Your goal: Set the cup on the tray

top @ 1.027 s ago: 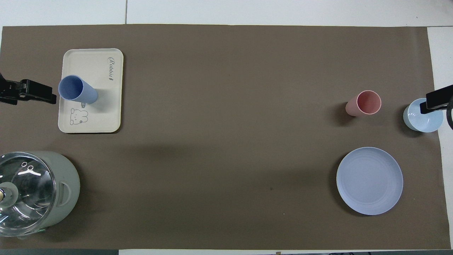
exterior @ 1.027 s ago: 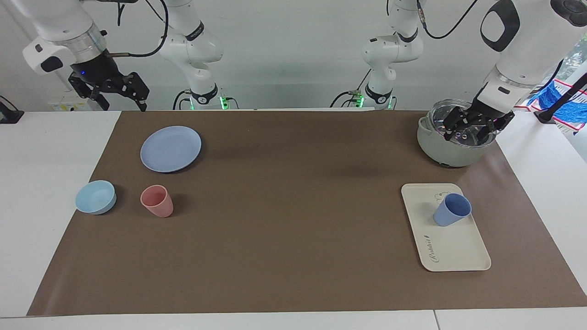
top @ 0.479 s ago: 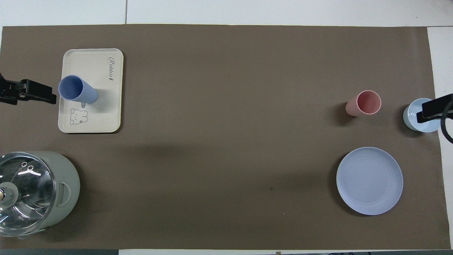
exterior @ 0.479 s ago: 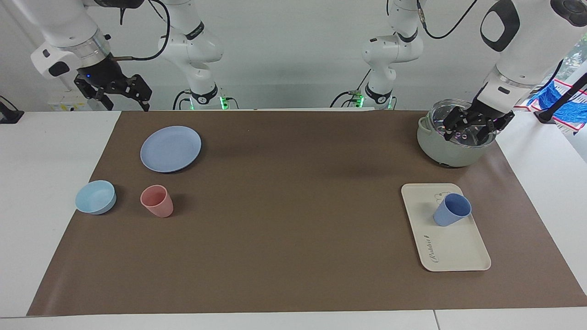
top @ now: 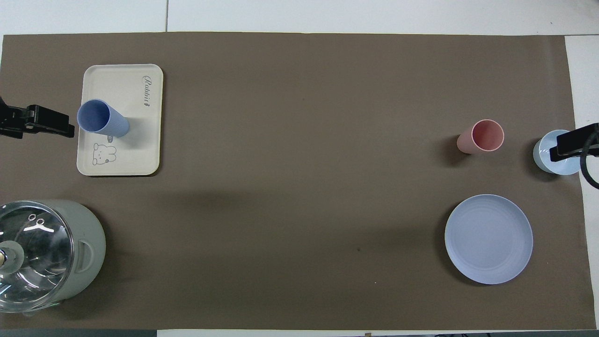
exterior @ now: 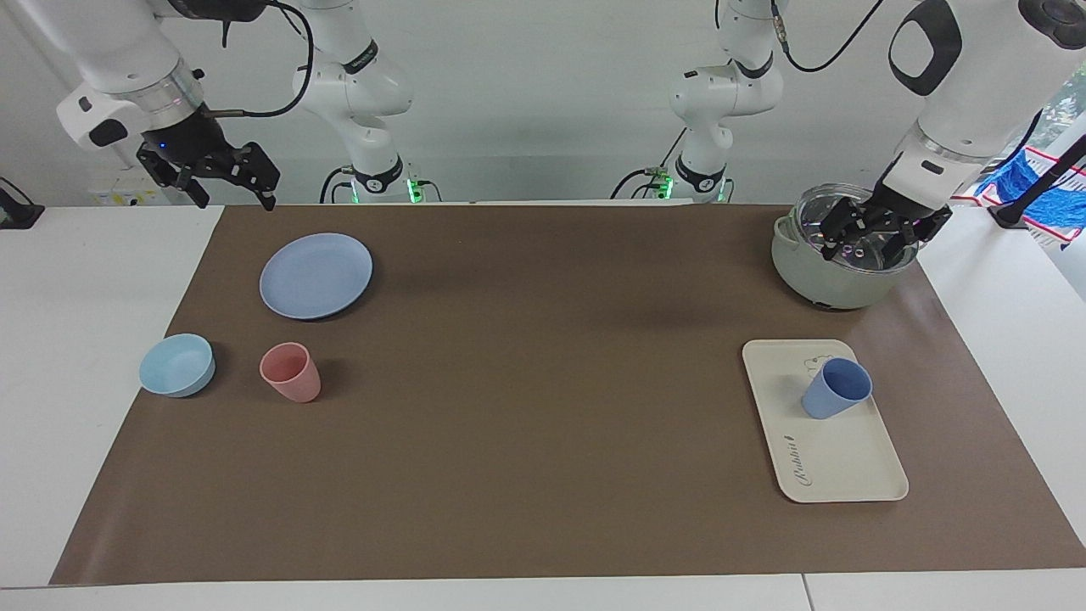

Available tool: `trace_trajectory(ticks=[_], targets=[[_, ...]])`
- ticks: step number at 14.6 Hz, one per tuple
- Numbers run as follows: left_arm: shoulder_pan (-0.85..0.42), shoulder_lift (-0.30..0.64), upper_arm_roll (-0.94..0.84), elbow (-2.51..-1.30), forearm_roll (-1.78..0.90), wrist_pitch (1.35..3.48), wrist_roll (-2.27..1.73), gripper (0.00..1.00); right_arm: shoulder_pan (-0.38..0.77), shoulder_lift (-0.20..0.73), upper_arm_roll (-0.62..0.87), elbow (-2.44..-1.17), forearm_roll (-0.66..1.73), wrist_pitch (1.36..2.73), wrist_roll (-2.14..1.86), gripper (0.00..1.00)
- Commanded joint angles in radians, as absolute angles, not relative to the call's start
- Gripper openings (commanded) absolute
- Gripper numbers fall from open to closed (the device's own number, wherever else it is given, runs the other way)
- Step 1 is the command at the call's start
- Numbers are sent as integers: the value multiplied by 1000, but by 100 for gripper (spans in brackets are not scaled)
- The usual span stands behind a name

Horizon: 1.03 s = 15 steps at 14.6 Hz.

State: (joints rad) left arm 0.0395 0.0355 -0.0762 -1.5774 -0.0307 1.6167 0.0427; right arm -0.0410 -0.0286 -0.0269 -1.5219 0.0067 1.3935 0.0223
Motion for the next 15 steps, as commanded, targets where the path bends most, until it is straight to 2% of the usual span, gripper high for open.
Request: trace_trajectory(ticks=[1,3,12,15], targets=[[43,23,-74,-1589,-41,1614,48,100,-22,-40,-48,-1546,-14,1416,-8,100],[43,23,-74,-1589,-41,1614,48,100,32,-40,-100,-1545,-14,1416,-6,100],[43,23,-74,-1589,-41,1614,48,100,18,-35,-97,-1551,-14,1417,-9,100],[43,23,-74,-1589,-40,1614,48,100,14,-38,-101,-1608,-12,1460,-11,100]])
